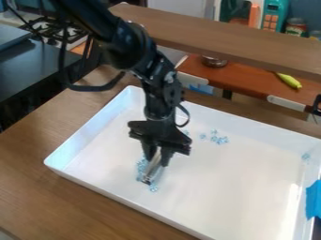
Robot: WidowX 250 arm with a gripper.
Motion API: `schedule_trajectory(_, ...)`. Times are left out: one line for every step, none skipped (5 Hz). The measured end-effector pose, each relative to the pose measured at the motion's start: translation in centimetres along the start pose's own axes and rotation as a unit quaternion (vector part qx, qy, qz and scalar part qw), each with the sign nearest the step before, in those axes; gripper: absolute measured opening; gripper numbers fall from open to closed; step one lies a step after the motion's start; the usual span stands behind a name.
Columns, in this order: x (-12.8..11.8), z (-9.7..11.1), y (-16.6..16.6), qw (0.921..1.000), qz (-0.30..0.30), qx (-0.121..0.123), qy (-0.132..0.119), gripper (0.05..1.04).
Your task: Sweep into pile
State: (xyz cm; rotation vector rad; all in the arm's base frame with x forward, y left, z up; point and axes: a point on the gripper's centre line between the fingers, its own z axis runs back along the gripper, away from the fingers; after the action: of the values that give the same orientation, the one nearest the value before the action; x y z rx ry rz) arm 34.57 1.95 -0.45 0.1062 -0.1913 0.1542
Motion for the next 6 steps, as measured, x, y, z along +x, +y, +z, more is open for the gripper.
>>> schedule_trajectory(-0.1, 0.0, 1.4, 0.9996, -0.008, 0.026, 0.006, 0.328)
schedule_trajectory(-0.6, 0.0, 3.6, 0.9978, 0.012, 0.061, 0.022, 0.328)
schedule_trajectory(-0.7, 0.7, 3.5, 0.9980, 0.014, 0.054, 0.028, 0.328)
schedule_trajectory(-1.3, 1.2, 0.8, 0.9990, 0.009, 0.009, 0.042, 0.328)
schedule_trajectory(-0.5, 2.5, -3.3, 0.9983, -0.016, -0.040, 0.039, 0.328)
schedule_trajectory(0.0, 3.4, -7.5, 0.9959, -0.044, -0.071, 0.036, 0.328)
